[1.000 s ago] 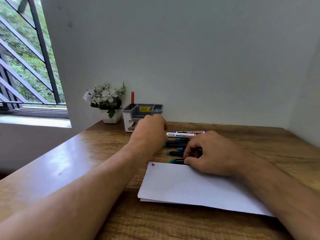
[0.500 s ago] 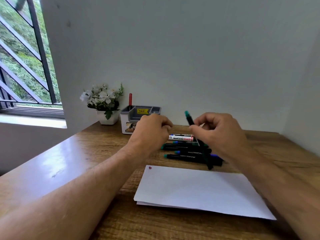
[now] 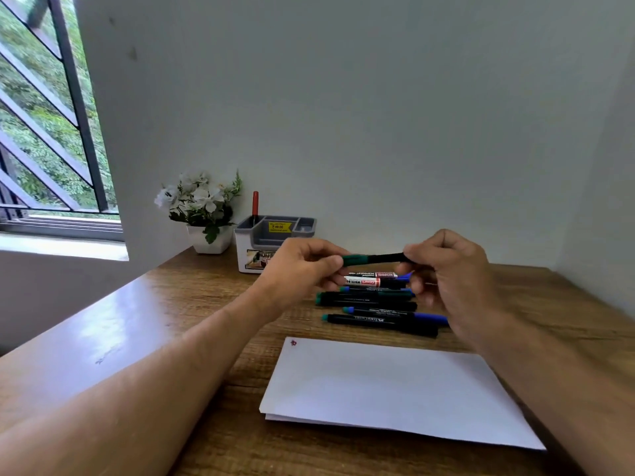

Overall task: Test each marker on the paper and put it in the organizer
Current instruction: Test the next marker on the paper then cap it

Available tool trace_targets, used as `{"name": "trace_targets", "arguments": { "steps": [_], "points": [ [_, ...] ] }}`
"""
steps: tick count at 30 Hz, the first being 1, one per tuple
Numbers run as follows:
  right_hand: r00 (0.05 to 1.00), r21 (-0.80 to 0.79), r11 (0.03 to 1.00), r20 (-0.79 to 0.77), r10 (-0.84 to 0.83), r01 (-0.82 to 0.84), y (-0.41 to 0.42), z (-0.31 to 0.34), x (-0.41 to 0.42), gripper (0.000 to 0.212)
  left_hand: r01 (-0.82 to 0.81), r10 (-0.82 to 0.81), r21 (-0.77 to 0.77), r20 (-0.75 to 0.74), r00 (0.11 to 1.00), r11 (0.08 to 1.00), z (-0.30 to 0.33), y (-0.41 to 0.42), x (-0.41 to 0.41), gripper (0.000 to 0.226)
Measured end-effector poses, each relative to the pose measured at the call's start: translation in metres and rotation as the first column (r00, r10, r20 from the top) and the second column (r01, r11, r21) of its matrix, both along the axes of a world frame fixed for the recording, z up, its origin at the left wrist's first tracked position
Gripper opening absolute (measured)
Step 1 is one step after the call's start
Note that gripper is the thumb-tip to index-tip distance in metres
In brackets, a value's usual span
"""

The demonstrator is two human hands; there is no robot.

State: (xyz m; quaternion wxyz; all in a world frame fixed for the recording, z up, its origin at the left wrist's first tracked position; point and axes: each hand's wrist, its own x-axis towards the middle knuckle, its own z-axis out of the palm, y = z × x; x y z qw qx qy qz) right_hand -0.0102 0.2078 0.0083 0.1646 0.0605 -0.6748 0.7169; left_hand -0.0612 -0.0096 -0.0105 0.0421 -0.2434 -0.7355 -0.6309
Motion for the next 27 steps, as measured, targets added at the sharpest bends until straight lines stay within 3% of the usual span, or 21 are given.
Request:
{"name": "trace_targets", "arguments": {
  "steps": [2,5,7,10,17,21,23,24,26,27],
  "points": [
    [0.999,0.261,0.965,-0.05,-0.015,0.028,0.001,-0.002,-0.001,0.037,0.04,-0.047,0.103,0.066,0.997,0.994,0.003,-0.008,-0.003,0.016],
    [0.991,0.617,0.777,-0.122,-0.063,0.125,-0.004,-0.007,0.0,0.02,0.067,-0.098,0.245,0.117,0.988,0.967,0.005,-0.015,-0.006,0.019],
    [0.991,0.709,0.695,-0.126,-0.046,0.123,-0.008,-0.009,0.001,0.009,0.074,-0.114,0.276,0.132,0.985,0.958,0.004,-0.015,-0.007,0.02],
    [0.993,0.78,0.616,-0.114,-0.026,0.106,-0.011,-0.011,0.002,0.01,0.068,-0.106,0.257,0.134,0.985,0.964,0.002,-0.012,-0.005,0.024],
    [0.986,0.814,0.574,-0.153,0.065,0.088,-0.015,-0.013,0.004,0.023,0.159,-0.184,0.196,0.115,0.976,0.968,0.002,-0.004,0.003,0.023],
    [0.985,0.818,0.562,-0.168,0.033,0.121,-0.016,-0.009,0.006,0.024,0.204,-0.238,0.278,0.094,0.967,0.939,0.003,0.0,0.003,0.026],
    [0.995,0.772,0.634,-0.093,0.032,0.052,-0.018,-0.008,0.006,0.024,0.225,-0.273,0.367,0.084,0.959,0.903,0.004,0.003,0.003,0.027],
    [0.998,0.692,0.72,-0.009,0.065,-0.041,-0.02,-0.009,0.007,0.025,0.234,-0.292,0.412,0.083,0.953,0.881,0.005,0.004,0.003,0.027],
    [0.963,0.393,0.882,0.167,0.21,-0.26,-0.026,-0.008,0.012,0.026,0.257,-0.346,0.502,0.092,0.934,0.826,0.006,0.006,0.004,0.027],
    [0.938,0.251,0.912,0.209,0.277,-0.326,-0.03,-0.007,0.013,0.028,0.265,-0.372,0.542,0.097,0.923,0.798,0.007,0.006,0.004,0.028]
  ]
}}
